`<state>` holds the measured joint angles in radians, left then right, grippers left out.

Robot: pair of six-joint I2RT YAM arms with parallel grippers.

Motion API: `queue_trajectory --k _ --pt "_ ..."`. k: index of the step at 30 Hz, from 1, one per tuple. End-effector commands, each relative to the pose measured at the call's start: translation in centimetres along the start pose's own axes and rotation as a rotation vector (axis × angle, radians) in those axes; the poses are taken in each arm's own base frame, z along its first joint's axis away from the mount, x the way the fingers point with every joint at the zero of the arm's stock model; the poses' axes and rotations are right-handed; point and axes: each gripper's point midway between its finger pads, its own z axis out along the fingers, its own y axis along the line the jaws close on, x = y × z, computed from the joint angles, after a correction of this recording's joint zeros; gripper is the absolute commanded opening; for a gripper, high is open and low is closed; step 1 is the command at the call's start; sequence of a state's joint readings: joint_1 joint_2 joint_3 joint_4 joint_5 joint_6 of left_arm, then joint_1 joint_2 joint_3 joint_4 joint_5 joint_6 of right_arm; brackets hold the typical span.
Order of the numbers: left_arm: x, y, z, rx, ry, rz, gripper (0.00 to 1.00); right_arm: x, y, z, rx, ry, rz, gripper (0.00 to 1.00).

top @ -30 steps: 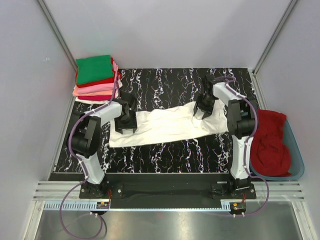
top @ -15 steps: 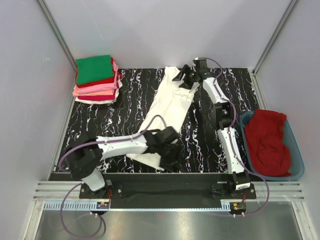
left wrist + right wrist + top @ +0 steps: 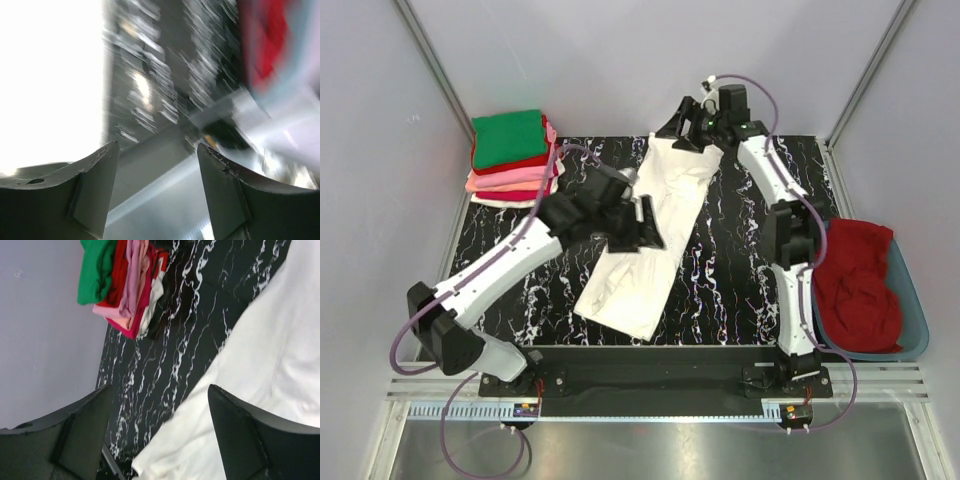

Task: Fold and stack the t-shirts
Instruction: Fold the tshirt

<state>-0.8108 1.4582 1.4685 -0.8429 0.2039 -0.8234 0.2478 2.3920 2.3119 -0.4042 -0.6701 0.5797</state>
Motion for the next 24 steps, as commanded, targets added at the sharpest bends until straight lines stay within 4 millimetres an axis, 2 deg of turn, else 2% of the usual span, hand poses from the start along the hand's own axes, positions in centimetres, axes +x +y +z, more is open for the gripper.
queue_trajectory --k 1,2,3,4,5,6,7,8,10,11,12,14,15,17,18,19,20,22,24 --pt "-2.9 10.1 -1.7 -0.276 -0.098 0.073 0.69 1.0 4.1 -5.0 0.075 0.002 -0.072 0.84" --pt "-3.3 11.7 -1.7 -0.317 -0.105 0.071 0.68 4.7 2.9 -4.7 0.146 0.085 -0.032 0.84" --pt "-3.2 13.7 -1.0 -0.364 -0.082 0.081 0.67 5.4 3.8 -5.8 0.185 0.076 -0.049 0.82" --pt "-4.1 16.0 -1.3 -0.420 -0.094 0.039 0.66 8.6 2.6 -5.8 0.236 0.141 -0.023 0.80" --pt "-4.1 17.3 -1.3 -0.444 -0.080 0.010 0.62 11.2 3.7 -5.5 0.246 0.187 -0.030 0.80" --pt "-3.7 17.8 -1.3 -0.421 -0.056 -0.006 0.61 12.6 5.1 -6.1 0.242 0.197 -0.046 0.79" --pt "-4.4 19.0 -2.1 -0.423 -0.081 -0.040 0.61 15.4 4.6 -6.1 0.260 0.250 -0.021 0.78" --pt "-4.9 18.8 -3.5 -0.408 -0.133 -0.039 0.61 17.6 6.5 -5.6 0.232 0.278 -0.046 0.78" --pt "-5.5 20.4 -5.4 -0.424 -0.192 -0.040 0.63 20.0 8.1 -5.5 0.219 0.315 -0.046 0.76" --pt "-5.7 20.5 -6.7 -0.429 -0.230 -0.026 0.64 22.3 9.6 -5.3 0.207 0.361 -0.062 0.76" --pt "-5.3 22.0 -7.6 -0.482 -0.231 -0.022 0.64 23.1 10.4 -4.9 0.212 0.373 -0.062 0.76" --pt "-4.7 23.0 -8.9 -0.522 -0.254 -0.015 0.64 25.4 11.2 -4.7 0.229 0.420 -0.067 0.76" --pt "-3.7 24.0 -8.8 -0.539 -0.230 -0.012 0.64 27.6 11.9 -4.2 0.237 0.459 -0.085 0.76" --pt "-3.0 24.8 -9.8 -0.546 -0.261 -0.019 0.65 29.9 12.2 -4.0 0.262 0.502 -0.077 0.76" --pt "-2.2 25.7 -9.6 -0.560 -0.254 -0.022 0.65 32.1 12.5 -3.6 0.276 0.540 -0.090 0.76" --pt "-1.9 26.3 -10.0 -0.575 -0.267 -0.039 0.66 33.3 12.3 -3.6 0.293 0.561 -0.081 0.75" --pt "-1.2 26.6 -10.1 -0.572 -0.280 -0.043 0.66 34.4 12.2 -3.5 0.305 0.581 -0.083 0.75" --pt "-1.4 26.2 -10.3 -0.554 -0.304 -0.039 0.66 36.3 11.7 -3.2 0.337 0.610 -0.080 0.73" --pt "-1.7 26.0 -10.6 -0.549 -0.334 -0.033 0.66 37.2 11.1 -2.9 0.358 0.629 -0.076 0.72"
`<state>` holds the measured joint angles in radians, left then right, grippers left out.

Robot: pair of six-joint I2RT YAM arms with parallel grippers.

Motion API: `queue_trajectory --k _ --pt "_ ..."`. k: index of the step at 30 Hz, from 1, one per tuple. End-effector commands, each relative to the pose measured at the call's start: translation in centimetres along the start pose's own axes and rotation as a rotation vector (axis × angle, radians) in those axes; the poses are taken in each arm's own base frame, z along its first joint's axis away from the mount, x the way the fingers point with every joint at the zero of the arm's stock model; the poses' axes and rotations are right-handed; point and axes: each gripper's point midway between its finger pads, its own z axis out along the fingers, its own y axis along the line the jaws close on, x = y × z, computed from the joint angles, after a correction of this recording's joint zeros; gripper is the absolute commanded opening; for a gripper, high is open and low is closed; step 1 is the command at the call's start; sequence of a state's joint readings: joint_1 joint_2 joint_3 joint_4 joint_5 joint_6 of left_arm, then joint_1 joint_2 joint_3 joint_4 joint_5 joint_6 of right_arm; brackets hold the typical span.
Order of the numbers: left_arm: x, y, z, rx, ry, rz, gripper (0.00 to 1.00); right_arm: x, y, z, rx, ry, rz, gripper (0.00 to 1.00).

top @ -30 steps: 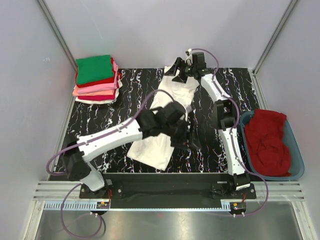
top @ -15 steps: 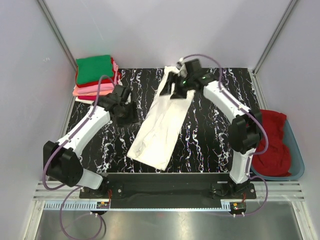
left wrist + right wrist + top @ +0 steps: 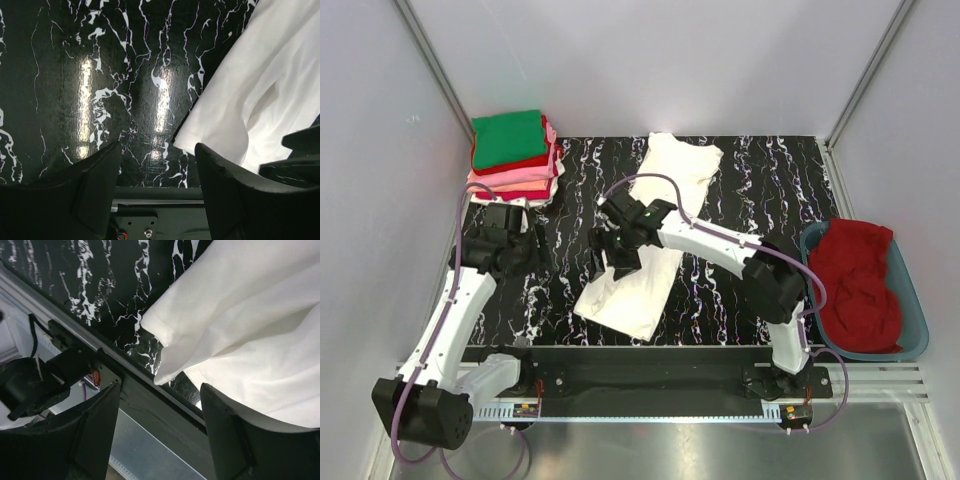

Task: Fold and stack the t-shirts
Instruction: Fold the tshirt

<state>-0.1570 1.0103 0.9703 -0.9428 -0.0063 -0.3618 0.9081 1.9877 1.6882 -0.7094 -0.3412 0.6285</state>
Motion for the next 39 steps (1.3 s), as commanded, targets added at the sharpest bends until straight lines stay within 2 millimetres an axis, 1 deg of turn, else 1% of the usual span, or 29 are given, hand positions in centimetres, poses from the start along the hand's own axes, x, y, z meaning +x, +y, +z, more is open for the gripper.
queue_trajectory --k 1,2,3,4,6,7,8,12,13,15,16,23,24,26,29,30,32,33,36,38,39 --pt "-1.7 0.0 -0.5 0.010 -0.094 0.026 0.66 0.8 -1.0 1.6 0.074 0.021 0.046 0.72" --pt "-1.8 -0.1 -0.6 0.013 -0.104 0.026 0.66 1.0 -1.2 1.7 0.086 0.037 0.048 0.71" --pt "-1.9 0.0 -0.6 0.011 -0.111 0.026 0.66 1.2 -1.6 2.2 0.110 0.050 0.048 0.71" --pt "-2.1 0.1 -0.8 0.007 -0.122 0.024 0.66 0.9 -1.3 2.1 0.112 0.046 0.038 0.71" --pt "-2.4 0.3 -1.0 0.001 -0.151 0.019 0.66 1.4 -1.6 2.6 0.139 0.073 0.036 0.70" --pt "-2.5 0.3 -1.0 0.001 -0.160 0.017 0.66 1.2 -1.4 2.7 0.141 0.071 0.033 0.70" --pt "-2.6 0.3 -1.2 0.002 -0.176 0.017 0.66 1.6 -1.4 2.9 0.150 0.082 0.031 0.70" --pt "-2.8 0.6 -1.4 -0.010 -0.202 0.006 0.68 2.5 -1.7 3.9 0.174 0.115 0.027 0.65" --pt "-2.9 0.6 -1.4 -0.011 -0.206 0.006 0.68 2.5 -1.6 3.9 0.176 0.119 0.027 0.55" --pt "-2.9 0.6 -1.4 -0.013 -0.208 0.004 0.69 2.7 -1.7 4.2 0.180 0.130 0.026 0.42" --pt "-2.9 0.7 -1.4 -0.014 -0.210 0.003 0.69 2.7 -1.5 4.2 0.179 0.132 0.025 0.27" --pt "-3.0 0.8 -1.4 -0.016 -0.224 0.000 0.69 2.6 -0.3 3.8 0.141 0.141 0.024 0.02" --pt "-3.1 0.8 -1.5 -0.015 -0.227 -0.001 0.70 2.3 0.1 3.7 0.133 0.133 0.017 0.00" --pt "-3.1 0.9 -1.5 -0.019 -0.232 -0.003 0.70 2.0 0.4 3.6 0.128 0.133 0.018 0.00" --pt "-3.2 1.1 -1.6 -0.028 -0.238 -0.010 0.70 0.4 2.4 2.8 0.078 0.079 -0.005 0.00" --pt "-3.2 1.2 -1.6 -0.031 -0.241 -0.013 0.70 -0.4 3.5 1.9 0.052 0.043 -0.008 0.00" --pt "-3.1 1.2 -1.5 -0.031 -0.241 -0.013 0.70 -1.5 4.6 0.9 0.030 0.000 -0.018 0.00" --pt "-3.1 1.2 -1.5 -0.033 -0.240 -0.013 0.70 -2.1 5.5 0.1 0.008 -0.026 -0.019 0.00" --pt "-3.2 1.2 -1.6 -0.032 -0.245 -0.016 0.70 -2.2 6.1 -0.9 0.006 -0.040 -0.009 0.00" --pt "-3.2 1.3 -1.6 -0.034 -0.244 -0.016 0.70 -1.6 5.7 -1.5 0.031 -0.034 -0.004 0.00" --pt "-3.2 1.3 -1.6 -0.033 -0.245 -0.016 0.70 -0.4 4.7 -0.9 0.061 -0.007 0.014 0.00"
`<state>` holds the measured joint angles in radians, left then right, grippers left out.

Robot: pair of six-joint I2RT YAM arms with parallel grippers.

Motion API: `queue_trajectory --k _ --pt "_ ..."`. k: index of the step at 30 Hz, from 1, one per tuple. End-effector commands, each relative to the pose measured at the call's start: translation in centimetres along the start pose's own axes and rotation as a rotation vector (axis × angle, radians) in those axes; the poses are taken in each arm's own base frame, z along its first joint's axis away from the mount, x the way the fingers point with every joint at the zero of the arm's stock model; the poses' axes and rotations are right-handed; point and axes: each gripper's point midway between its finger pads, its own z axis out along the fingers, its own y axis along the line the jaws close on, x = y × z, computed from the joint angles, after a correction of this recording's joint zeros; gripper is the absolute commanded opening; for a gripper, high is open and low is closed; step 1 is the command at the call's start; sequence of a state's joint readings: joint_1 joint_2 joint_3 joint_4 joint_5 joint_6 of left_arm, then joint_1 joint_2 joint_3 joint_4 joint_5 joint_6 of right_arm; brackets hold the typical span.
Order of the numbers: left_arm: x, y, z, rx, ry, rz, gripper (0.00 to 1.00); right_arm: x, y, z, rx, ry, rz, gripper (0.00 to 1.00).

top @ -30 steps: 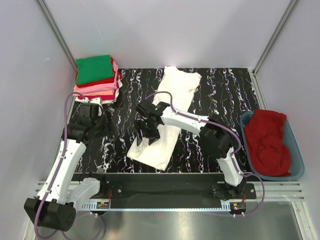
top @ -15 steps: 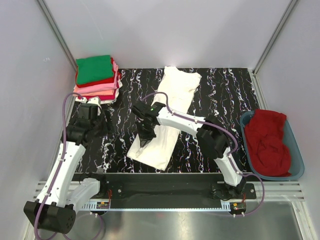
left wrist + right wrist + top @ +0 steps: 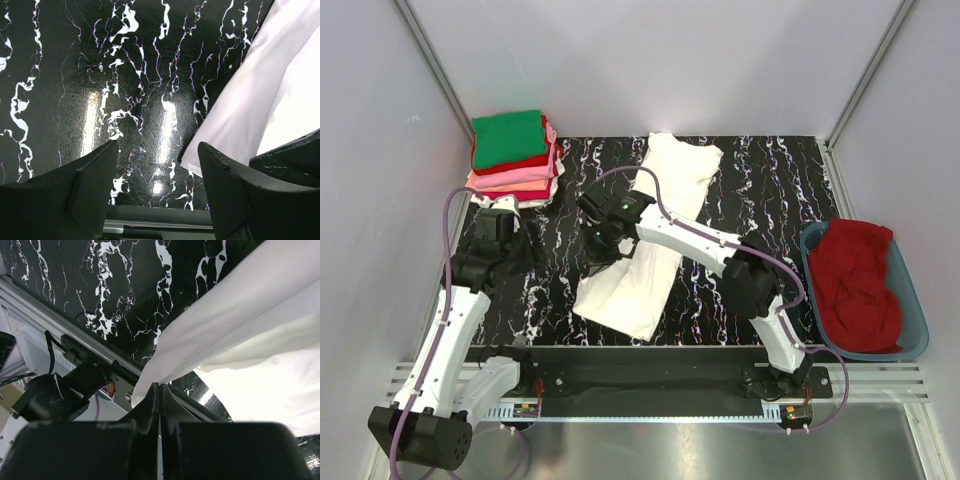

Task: Fold and stack the t-shirts
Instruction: Fold the tshirt

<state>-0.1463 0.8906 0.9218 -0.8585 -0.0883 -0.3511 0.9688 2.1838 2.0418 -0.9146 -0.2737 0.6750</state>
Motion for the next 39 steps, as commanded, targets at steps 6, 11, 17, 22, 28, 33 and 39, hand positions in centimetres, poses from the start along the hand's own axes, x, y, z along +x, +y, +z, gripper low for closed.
queue_trajectory --k 6,11,17,22,28,33,39 --pt "-1.4 0.1 -0.2 -0.005 -0.072 -0.013 0.71 8.0 -3.9 -0.9 0.093 0.041 0.147 0.00" --pt "-1.3 0.2 0.0 -0.012 -0.061 -0.014 0.71 13.8 -3.6 -0.4 0.082 0.117 0.121 0.55" --pt "-0.1 -1.8 1.7 0.081 0.028 0.022 0.70 12.3 -6.7 -6.4 0.160 -0.052 0.129 0.66" --pt "1.1 -4.8 3.9 0.100 0.108 0.070 0.68 5.5 -13.6 -10.2 0.177 -0.195 0.258 0.67" --pt "5.2 -12.2 6.6 0.251 0.256 0.091 0.68 -5.8 -23.9 -13.8 0.273 -0.331 0.359 0.68" --pt "9.2 -13.8 9.0 0.268 0.375 0.044 0.66 -13.2 -30.2 -11.5 0.218 -0.299 0.476 0.66" --pt "13.9 -14.9 10.3 0.271 0.498 0.017 0.65 -18.1 -35.4 -8.0 0.278 -0.264 0.513 0.64"
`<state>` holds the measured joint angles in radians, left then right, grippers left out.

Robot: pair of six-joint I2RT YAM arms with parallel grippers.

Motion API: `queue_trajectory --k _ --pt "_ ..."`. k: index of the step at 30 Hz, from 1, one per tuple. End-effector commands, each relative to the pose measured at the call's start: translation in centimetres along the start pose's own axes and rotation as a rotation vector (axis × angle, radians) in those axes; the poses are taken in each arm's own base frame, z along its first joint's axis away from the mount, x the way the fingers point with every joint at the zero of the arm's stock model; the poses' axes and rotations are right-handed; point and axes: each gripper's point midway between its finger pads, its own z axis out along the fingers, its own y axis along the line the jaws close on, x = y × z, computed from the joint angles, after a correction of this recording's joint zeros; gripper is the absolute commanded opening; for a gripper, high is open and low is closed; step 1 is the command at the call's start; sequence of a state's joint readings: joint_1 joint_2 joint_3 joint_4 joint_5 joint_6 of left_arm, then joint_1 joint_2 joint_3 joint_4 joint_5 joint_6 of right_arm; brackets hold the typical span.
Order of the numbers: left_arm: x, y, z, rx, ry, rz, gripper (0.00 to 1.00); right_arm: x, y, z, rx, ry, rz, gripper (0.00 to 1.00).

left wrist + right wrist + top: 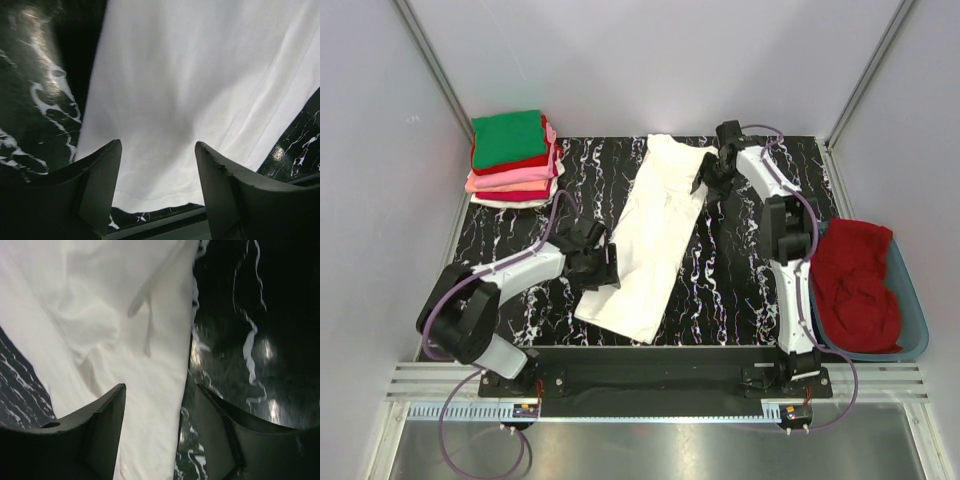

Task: Fold and stack the t-shirts
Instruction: Fold the tshirt

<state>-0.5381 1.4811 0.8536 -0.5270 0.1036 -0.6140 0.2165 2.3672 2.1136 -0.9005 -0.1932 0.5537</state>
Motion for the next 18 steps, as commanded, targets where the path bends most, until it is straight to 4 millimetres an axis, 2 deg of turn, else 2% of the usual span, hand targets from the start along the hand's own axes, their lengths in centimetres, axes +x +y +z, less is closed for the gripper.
queue_trajectory --k 1,2,6,10,13,14,16,17,18 --pt "1.5 -2.5 1.5 0.103 0.040 -0.060 0.65 0.2 0.3 2.7 0.023 0.068 -0.040 0.64" --pt "3.0 -2.4 2.1 0.109 0.076 -0.065 0.65 -0.9 1.2 2.5 -0.002 0.044 -0.045 0.63" --pt "5.3 -3.7 2.2 0.163 0.115 -0.097 0.65 -1.8 1.8 4.9 -0.034 0.036 -0.046 0.63" --pt "8.3 -6.7 1.6 0.237 0.190 -0.121 0.65 -2.4 3.0 7.2 -0.122 0.025 -0.055 0.62" --pt "9.5 -8.5 1.1 0.256 0.209 -0.119 0.65 -2.7 3.9 8.5 -0.183 0.024 -0.067 0.62" --pt "9.3 -9.2 0.6 0.271 0.200 -0.114 0.65 -2.6 3.9 8.7 -0.188 0.027 -0.071 0.62" --pt "9.1 -8.9 0.1 0.237 0.187 -0.111 0.65 -2.7 3.6 8.8 -0.186 0.027 -0.074 0.63" --pt "8.3 -9.3 -0.7 0.245 0.162 -0.105 0.66 -3.1 3.8 8.7 -0.205 0.014 -0.083 0.63" --pt "8.3 -8.6 -1.0 0.204 0.154 -0.099 0.66 -3.2 3.7 8.5 -0.201 0.009 -0.086 0.63"
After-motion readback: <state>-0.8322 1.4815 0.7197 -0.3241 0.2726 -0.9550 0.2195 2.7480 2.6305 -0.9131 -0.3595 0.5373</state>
